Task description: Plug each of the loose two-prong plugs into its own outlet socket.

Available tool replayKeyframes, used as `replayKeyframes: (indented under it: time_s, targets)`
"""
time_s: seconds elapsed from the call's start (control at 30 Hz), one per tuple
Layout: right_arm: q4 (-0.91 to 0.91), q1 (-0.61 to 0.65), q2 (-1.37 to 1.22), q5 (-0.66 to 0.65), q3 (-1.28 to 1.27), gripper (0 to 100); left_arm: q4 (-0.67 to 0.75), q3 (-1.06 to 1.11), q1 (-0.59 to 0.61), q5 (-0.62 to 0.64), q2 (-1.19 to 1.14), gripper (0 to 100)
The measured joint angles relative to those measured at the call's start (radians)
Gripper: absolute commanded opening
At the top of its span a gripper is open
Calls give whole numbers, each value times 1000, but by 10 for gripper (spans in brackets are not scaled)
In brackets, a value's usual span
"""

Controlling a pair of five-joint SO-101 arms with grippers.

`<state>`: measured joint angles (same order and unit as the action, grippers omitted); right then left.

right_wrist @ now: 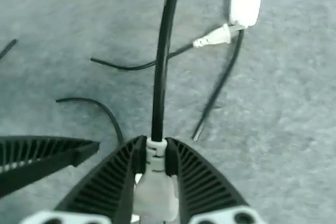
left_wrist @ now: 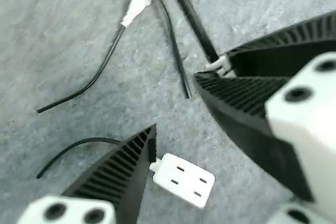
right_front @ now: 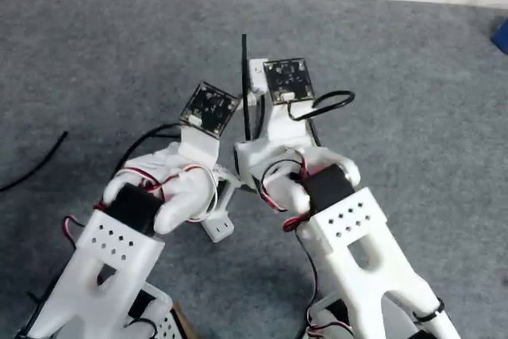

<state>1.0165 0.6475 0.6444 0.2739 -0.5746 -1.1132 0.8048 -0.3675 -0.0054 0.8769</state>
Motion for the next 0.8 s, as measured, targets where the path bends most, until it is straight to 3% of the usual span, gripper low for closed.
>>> replayKeyframes:
  time_s: [0.5, 0.8]
  targets:
    - [250, 25, 2, 3, 143, 5, 130, 110, 51, -29, -11, 421]
    - [348, 26, 6, -110, 178, 5, 138, 112, 91, -51, -11, 421]
